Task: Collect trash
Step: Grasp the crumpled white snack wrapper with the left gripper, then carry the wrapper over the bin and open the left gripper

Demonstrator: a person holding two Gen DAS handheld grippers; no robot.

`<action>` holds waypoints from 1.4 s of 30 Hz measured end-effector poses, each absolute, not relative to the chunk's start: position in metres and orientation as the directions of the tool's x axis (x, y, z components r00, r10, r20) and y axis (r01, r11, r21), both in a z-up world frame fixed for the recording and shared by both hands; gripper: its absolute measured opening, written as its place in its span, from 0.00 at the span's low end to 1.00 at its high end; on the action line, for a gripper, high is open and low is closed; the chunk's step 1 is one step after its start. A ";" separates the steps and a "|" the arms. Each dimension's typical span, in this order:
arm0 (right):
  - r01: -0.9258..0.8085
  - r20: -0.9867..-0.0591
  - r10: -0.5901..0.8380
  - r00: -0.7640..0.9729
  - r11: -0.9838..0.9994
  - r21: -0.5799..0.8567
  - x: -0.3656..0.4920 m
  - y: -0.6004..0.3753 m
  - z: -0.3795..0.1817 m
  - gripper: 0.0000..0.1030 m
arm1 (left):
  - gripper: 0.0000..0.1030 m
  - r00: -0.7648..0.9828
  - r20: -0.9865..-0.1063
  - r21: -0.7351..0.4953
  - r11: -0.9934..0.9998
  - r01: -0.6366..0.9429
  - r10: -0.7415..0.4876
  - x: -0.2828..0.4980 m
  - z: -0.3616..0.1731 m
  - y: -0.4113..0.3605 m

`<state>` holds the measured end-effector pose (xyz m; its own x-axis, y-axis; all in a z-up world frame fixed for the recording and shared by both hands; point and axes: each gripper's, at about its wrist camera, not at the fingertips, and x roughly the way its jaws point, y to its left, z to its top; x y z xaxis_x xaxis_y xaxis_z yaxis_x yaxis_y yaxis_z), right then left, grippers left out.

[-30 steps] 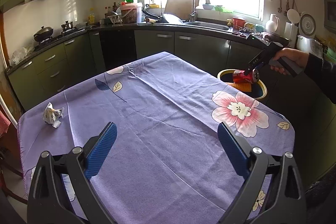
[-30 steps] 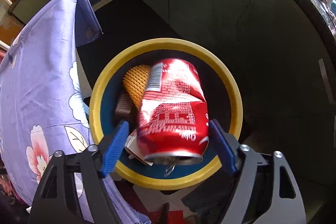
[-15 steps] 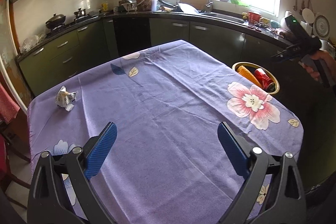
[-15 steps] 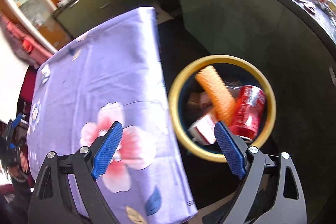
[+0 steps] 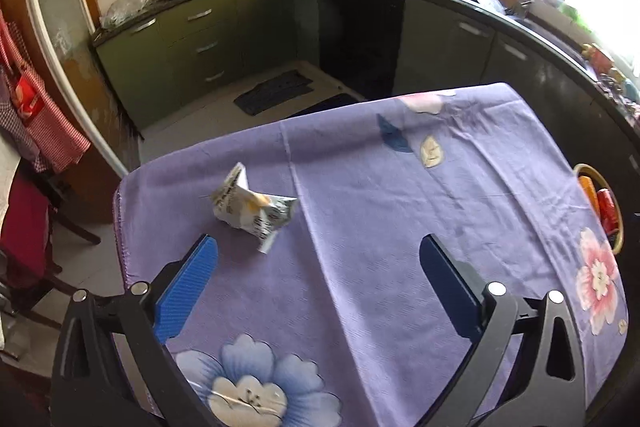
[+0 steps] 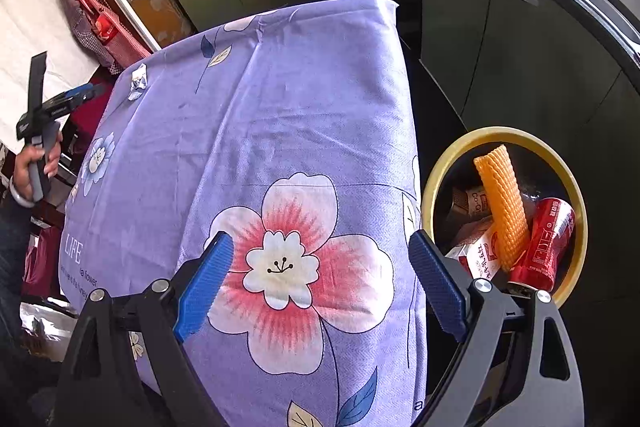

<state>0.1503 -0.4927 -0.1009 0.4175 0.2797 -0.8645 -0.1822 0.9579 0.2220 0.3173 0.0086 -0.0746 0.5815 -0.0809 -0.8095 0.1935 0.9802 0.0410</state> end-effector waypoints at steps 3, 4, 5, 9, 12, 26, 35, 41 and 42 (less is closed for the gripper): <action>-0.174 -0.869 0.279 0.408 0.958 0.226 0.153 -0.497 -0.105 0.85 | 0.93 0.446 -0.888 -0.106 0.994 0.041 -0.113 0.358 -0.098 0.036; -0.172 -0.870 0.280 0.406 0.958 0.228 0.156 -0.498 -0.107 0.85 | 0.93 0.414 -0.904 -0.128 0.991 -0.027 -0.106 0.368 -0.105 0.045; -0.171 -0.870 0.282 0.404 0.958 0.231 0.158 -0.498 -0.108 0.85 | 0.93 0.389 -0.916 -0.141 0.986 -0.088 -0.096 0.377 -0.111 0.051; -0.183 -0.873 0.292 0.390 0.954 0.237 0.167 -0.493 -0.112 0.85 | 0.93 0.301 -0.949 -0.184 0.942 -0.280 -0.097 0.397 -0.128 0.069; -0.208 -0.877 0.299 0.375 0.949 0.235 0.171 -0.485 -0.115 0.85 | 0.89 0.269 -0.961 -0.162 0.924 -0.347 -0.068 0.405 -0.133 0.072; -0.218 -0.875 0.323 0.361 0.941 0.258 0.164 -0.493 -0.123 0.85 | 0.30 0.243 -0.968 -0.162 0.887 -0.432 -0.059 0.416 -0.142 0.083; -0.219 -0.864 0.331 0.379 0.939 0.264 0.150 -0.496 -0.116 0.85 | 0.19 0.248 -0.966 -0.149 0.947 -0.286 -0.077 0.370 -0.131 0.062; -0.220 -0.854 0.329 0.402 0.941 0.259 0.140 -0.498 -0.106 0.85 | 0.19 0.256 -0.958 -0.162 0.981 -0.107 -0.130 0.319 -0.108 0.017; -0.220 -0.852 0.328 0.407 0.941 0.257 0.138 -0.499 -0.104 0.85 | 0.19 0.260 -0.956 -0.159 0.985 -0.067 -0.137 0.311 -0.103 0.006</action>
<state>0.1375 -0.4990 -0.1038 0.4068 0.3284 -0.8524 -0.2199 0.9409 0.2575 0.3110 0.0059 -0.1031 0.2603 -0.1368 -0.9558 -0.0667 0.9850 -0.1591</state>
